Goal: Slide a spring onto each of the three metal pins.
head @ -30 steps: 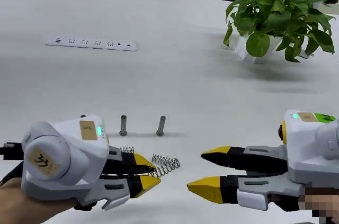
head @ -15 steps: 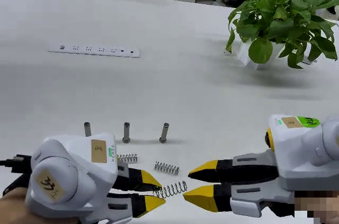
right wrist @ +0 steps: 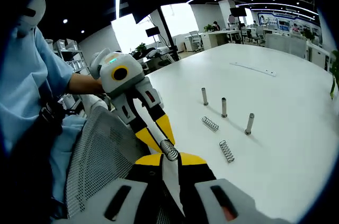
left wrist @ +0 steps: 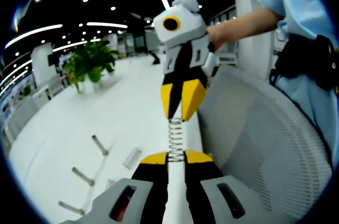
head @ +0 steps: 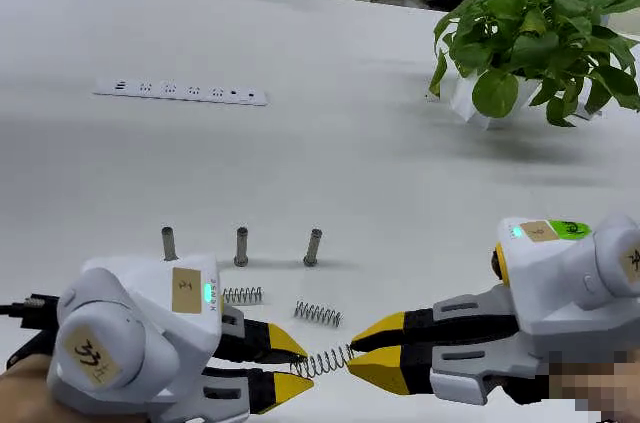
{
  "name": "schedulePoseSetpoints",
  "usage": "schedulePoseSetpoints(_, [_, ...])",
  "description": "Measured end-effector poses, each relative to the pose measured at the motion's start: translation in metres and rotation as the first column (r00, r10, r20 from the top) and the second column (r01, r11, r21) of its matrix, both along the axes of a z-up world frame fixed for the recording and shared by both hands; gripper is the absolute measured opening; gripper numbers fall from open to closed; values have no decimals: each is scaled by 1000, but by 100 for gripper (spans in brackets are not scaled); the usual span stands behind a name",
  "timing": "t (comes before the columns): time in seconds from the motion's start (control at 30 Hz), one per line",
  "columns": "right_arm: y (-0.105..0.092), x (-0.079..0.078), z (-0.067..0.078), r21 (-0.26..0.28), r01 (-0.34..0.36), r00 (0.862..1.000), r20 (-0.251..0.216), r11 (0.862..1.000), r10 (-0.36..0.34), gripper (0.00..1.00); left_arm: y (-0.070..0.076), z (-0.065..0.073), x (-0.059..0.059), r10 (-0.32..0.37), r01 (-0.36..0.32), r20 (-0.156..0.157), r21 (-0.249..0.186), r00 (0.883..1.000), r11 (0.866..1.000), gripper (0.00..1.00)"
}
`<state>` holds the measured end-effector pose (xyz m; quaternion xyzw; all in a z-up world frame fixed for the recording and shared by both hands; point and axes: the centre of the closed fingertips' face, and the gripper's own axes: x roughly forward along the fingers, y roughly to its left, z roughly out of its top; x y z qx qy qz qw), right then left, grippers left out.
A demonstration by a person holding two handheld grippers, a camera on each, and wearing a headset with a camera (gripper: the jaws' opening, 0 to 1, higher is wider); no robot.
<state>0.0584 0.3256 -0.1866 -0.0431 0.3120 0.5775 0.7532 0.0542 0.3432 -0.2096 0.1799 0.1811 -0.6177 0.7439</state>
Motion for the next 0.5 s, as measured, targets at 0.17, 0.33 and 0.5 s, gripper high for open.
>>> schedulePoseSetpoints(0.17, [2,1,0,1,5,1000,-3,1000,-5,19,1,0,0,3,-3,-1,-5,1000,1000,10])
schedulePoseSetpoints(0.33, [5,-2,-3,1,-9,1000,-25,1000,9,13,-2,1,-1,-3,4,1,-13,1000,1000,10])
schedulePoseSetpoints(0.5, [7,-2,-3,-25,-20,1000,-9,999,20,12,-2,-2,-1,-6,6,6,5,1000,1000,10])
